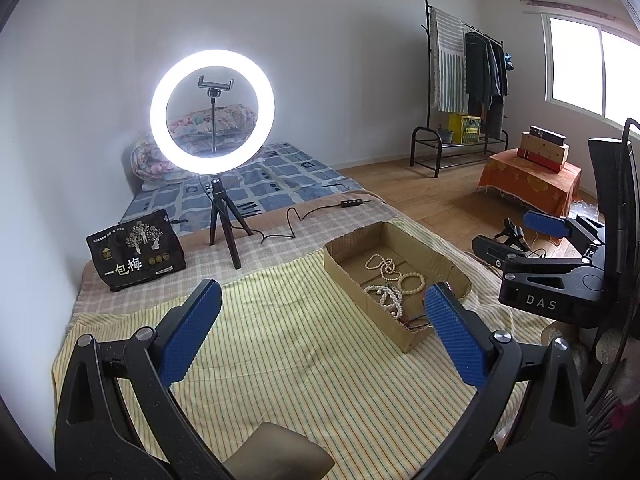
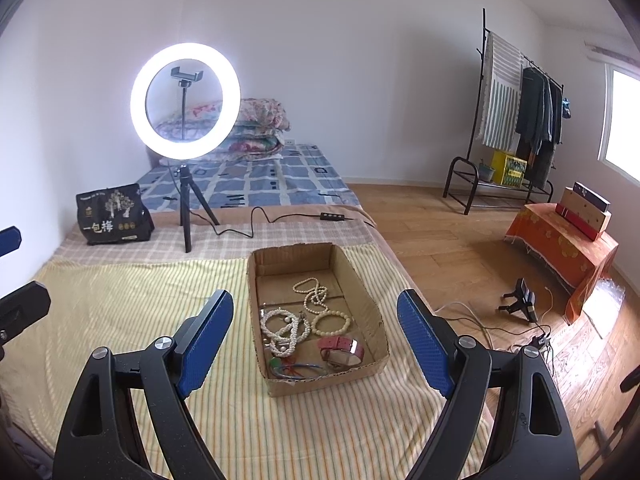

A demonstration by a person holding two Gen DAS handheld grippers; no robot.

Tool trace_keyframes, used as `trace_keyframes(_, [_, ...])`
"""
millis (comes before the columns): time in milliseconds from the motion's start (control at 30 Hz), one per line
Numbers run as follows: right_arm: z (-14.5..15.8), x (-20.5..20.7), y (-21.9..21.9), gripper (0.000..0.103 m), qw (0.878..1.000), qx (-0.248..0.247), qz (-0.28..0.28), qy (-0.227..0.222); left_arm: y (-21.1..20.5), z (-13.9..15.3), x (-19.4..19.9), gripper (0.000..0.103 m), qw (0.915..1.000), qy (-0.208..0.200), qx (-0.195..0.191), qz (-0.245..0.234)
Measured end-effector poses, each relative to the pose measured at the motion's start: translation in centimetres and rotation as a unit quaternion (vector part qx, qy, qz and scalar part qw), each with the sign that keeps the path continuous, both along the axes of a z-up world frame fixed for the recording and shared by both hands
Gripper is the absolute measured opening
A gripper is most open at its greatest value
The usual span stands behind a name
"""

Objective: Organize jewelry

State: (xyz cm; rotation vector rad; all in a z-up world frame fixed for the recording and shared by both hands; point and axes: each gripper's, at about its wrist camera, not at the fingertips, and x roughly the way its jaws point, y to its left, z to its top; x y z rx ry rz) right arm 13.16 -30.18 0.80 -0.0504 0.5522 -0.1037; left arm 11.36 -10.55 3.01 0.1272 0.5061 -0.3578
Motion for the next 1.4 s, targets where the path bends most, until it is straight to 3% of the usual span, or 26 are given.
trace_keyframes(1400, [-0.64,0.01,-0.38,0.084,1.000,-0.009,-0.006,0.009,0.09,0.40,0.24,0.103,1.0000,-0.007,0.004,-0.004])
